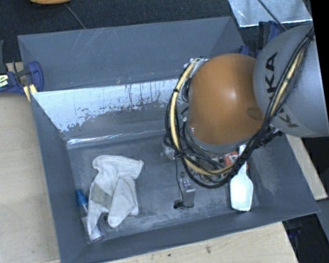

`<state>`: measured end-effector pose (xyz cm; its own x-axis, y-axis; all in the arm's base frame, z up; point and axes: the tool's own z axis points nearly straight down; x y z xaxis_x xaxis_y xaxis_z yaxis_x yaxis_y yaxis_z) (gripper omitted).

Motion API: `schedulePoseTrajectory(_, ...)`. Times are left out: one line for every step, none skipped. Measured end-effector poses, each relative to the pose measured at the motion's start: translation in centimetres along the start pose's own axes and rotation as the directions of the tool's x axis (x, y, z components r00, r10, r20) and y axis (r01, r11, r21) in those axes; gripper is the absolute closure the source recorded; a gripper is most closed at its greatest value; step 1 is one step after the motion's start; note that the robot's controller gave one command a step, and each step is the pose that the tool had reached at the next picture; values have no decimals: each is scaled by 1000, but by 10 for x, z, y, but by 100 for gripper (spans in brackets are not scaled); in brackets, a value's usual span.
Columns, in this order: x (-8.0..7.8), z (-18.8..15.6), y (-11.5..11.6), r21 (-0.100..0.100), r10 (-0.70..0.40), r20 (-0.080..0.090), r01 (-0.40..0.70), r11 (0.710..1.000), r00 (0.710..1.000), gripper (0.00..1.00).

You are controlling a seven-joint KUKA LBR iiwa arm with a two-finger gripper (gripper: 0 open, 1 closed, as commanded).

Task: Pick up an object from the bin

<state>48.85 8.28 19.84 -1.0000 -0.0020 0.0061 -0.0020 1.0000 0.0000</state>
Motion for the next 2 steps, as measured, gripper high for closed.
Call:
schedulePoseTrajectory(-2, -4, 0, -1, 2, 9, -2, 1000, 1000, 0)
schedulePoseTrajectory(-34, 51, 26, 1, -141, 11, 141, 990, 990, 0)
